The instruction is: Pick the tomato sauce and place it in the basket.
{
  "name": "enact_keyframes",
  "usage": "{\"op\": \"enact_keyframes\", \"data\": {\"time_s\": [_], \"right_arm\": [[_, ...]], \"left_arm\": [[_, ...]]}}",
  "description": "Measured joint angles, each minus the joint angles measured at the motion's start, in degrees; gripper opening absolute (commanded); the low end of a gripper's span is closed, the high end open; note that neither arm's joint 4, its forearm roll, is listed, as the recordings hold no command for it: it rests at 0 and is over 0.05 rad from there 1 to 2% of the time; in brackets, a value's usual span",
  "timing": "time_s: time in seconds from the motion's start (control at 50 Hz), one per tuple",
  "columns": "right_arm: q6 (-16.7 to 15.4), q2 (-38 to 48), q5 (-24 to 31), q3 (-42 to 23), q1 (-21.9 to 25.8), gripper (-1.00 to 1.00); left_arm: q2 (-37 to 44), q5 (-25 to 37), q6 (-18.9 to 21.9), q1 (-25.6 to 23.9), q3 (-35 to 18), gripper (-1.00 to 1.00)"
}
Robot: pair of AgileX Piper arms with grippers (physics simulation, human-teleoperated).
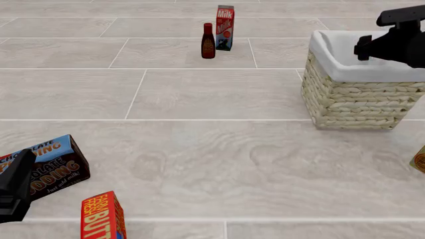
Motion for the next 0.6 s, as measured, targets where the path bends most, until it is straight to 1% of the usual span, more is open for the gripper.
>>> {"op": "enact_keyframes", "data": {"time_s": [0.38, 0.6], "right_arm": [[-0.8, -2.7, 0.4, 0.3, 0.4, 1.0], [-4.2, -5.7, -0.8, 2.3, 0.8, 1.0]], "left_arm": [[0.0, 0.0, 0.0, 0.0, 0.0, 1.0], [0.0, 0.0, 0.0, 0.0, 0.0, 1.0]]}}
